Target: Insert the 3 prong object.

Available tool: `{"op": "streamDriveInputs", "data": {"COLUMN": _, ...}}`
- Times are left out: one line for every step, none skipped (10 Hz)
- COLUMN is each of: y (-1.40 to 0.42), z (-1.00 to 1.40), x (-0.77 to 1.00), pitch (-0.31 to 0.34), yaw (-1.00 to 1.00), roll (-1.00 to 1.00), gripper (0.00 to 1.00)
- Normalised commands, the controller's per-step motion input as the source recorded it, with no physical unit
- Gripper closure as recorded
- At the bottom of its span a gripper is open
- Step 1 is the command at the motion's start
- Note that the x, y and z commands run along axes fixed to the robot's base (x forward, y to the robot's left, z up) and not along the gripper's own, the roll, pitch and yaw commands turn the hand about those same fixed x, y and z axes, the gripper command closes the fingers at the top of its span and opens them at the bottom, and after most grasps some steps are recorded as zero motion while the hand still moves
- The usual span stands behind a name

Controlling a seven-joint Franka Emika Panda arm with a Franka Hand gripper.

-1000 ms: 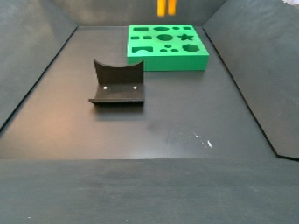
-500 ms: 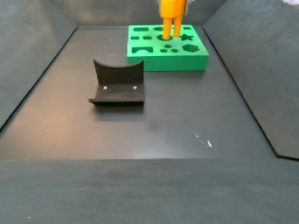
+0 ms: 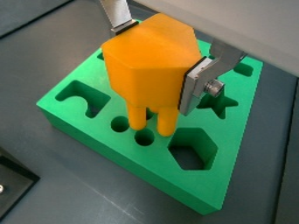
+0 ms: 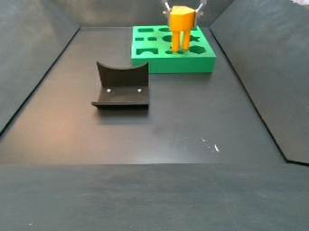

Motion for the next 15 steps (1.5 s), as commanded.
{"op": "streamDriveInputs", "data": {"y": 0.14, "z": -0.28, "x": 0.07, "pitch": 0.087, "yaw": -0.13, "roll": 0.08, "gripper": 1.0}}
{"op": "streamDriveInputs", "data": {"y": 0.15, "z": -0.25, "x": 0.25, "pitch": 0.11, "yaw": -0.24, "roll": 0.05, "gripper": 1.0}}
{"op": "streamDriveInputs", "data": {"y": 0.14, "z": -0.24, "x": 0.32, "pitch": 0.096, "yaw": -0.31, "roll": 0.01, "gripper": 1.0}}
{"op": "streamDriveInputs", "data": {"y": 0.1, "z": -0.23, "x": 0.38, "pitch": 0.081, "yaw": -0.48, "roll": 0.0, "gripper": 1.0}}
{"op": "streamDriveInputs", "data": {"y": 0.09, "z": -0.23, "x": 0.33, "pitch": 0.051, "yaw": -0.61, "roll": 0.0, "gripper": 1.0}}
{"op": "streamDriveInputs", "data": {"y": 0.04, "z": -0.23, "x": 0.21, "pitch": 0.051, "yaw": -0.61, "roll": 0.0, "gripper": 1.0}}
{"op": "streamDriveInputs", "data": {"y": 0.01, "z": -0.18, "x": 0.17, "pitch": 0.043, "yaw": -0.63, "roll": 0.01, "gripper": 1.0}}
{"op": "streamDriveInputs", "data": {"y": 0.0, "z": -0.1, "x": 0.02, "pitch": 0.014, "yaw": -0.67, "roll": 0.0, "gripper": 1.0}}
{"op": "streamDriveInputs", "data": {"y": 0.0, "z": 0.0, "x": 0.0, "pitch": 0.0, "yaw": -0.72, "roll": 0.0, "gripper": 1.0}}
{"op": "streamDriveInputs", "data": {"y": 0.0, "z": 0.0, "x": 0.0, "pitch": -0.06, "yaw": -0.5, "roll": 0.0, "gripper": 1.0}}
{"op": "streamDriveInputs", "data": {"y": 0.0, "z": -0.01, "x": -0.06, "pitch": -0.16, "yaw": -0.18, "roll": -0.02, "gripper": 1.0}}
{"op": "streamDriveInputs", "data": {"y": 0.0, "z": 0.0, "x": -0.11, "pitch": -0.227, "yaw": 0.0, "roll": 0.0, "gripper": 1.0}}
{"op": "streamDriveInputs", "data": {"y": 0.0, "z": 0.03, "x": -0.31, "pitch": -0.499, "yaw": -0.07, "roll": -0.05, "gripper": 1.0}}
{"op": "streamDriveInputs", "data": {"y": -0.03, "z": -0.03, "x": -0.31, "pitch": -0.349, "yaw": 0.0, "roll": 0.18, "gripper": 1.0}}
{"op": "streamDriveInputs", "data": {"y": 0.0, "z": -0.17, "x": -0.15, "pitch": -0.171, "yaw": 0.24, "roll": 0.2, "gripper": 1.0}}
